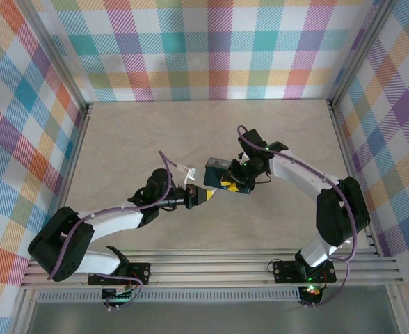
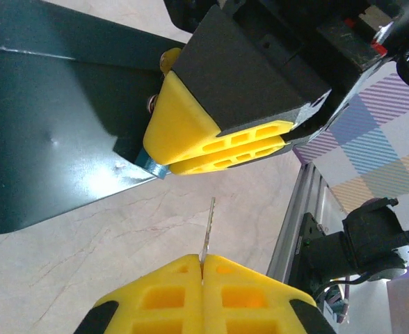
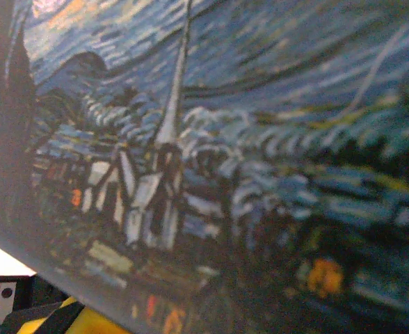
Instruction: Unlock a padlock with a key
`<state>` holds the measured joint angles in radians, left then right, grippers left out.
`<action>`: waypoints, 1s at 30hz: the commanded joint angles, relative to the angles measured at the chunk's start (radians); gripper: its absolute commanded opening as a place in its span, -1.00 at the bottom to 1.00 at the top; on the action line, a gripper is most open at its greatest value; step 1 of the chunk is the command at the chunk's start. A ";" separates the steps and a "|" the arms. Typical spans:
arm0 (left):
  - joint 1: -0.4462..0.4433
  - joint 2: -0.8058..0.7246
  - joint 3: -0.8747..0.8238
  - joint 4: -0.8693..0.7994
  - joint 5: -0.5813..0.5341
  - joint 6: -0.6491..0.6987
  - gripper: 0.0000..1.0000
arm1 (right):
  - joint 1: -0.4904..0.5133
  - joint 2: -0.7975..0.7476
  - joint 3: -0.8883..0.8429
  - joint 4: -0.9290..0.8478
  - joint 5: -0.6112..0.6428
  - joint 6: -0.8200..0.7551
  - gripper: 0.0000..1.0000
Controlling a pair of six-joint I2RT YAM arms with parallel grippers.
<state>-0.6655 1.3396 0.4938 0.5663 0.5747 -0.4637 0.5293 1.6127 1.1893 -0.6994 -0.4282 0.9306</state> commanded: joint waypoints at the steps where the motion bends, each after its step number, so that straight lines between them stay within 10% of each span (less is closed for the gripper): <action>1: -0.012 0.018 -0.028 0.099 0.009 -0.039 -1.00 | -0.009 -0.034 0.031 -0.008 -0.071 -0.048 -1.00; 30: -0.011 0.109 -0.024 0.212 0.006 -0.071 -1.00 | -0.020 -0.039 0.033 -0.003 -0.157 -0.059 -1.00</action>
<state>-0.6655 1.4509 0.4557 0.7403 0.5751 -0.5426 0.5163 1.6127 1.1896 -0.7048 -0.5381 0.8963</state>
